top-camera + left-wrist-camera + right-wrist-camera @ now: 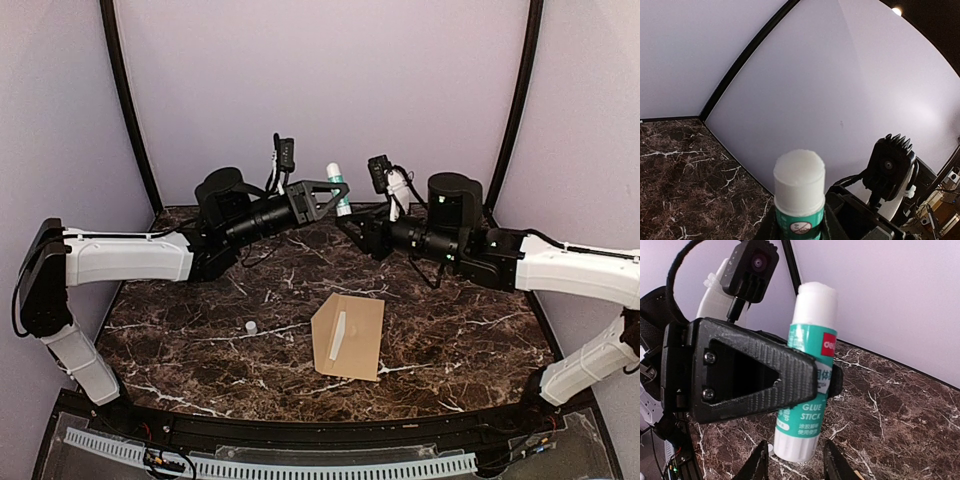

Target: Place the letter into the envelope and seal it

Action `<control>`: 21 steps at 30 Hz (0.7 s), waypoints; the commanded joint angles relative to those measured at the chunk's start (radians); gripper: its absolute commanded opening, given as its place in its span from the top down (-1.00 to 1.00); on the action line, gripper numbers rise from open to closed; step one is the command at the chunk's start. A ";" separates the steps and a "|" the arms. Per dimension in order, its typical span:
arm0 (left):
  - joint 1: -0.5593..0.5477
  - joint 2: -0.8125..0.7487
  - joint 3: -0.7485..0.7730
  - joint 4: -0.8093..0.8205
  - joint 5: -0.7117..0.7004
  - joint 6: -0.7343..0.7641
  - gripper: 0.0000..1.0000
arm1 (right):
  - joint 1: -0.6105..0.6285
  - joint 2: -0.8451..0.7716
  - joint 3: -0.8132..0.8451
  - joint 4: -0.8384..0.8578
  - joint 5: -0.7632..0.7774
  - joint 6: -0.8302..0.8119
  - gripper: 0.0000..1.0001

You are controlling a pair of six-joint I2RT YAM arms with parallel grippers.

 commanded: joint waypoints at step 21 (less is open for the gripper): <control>-0.014 -0.017 0.011 0.022 0.025 0.024 1.00 | 0.005 -0.002 0.052 0.031 0.008 0.039 0.42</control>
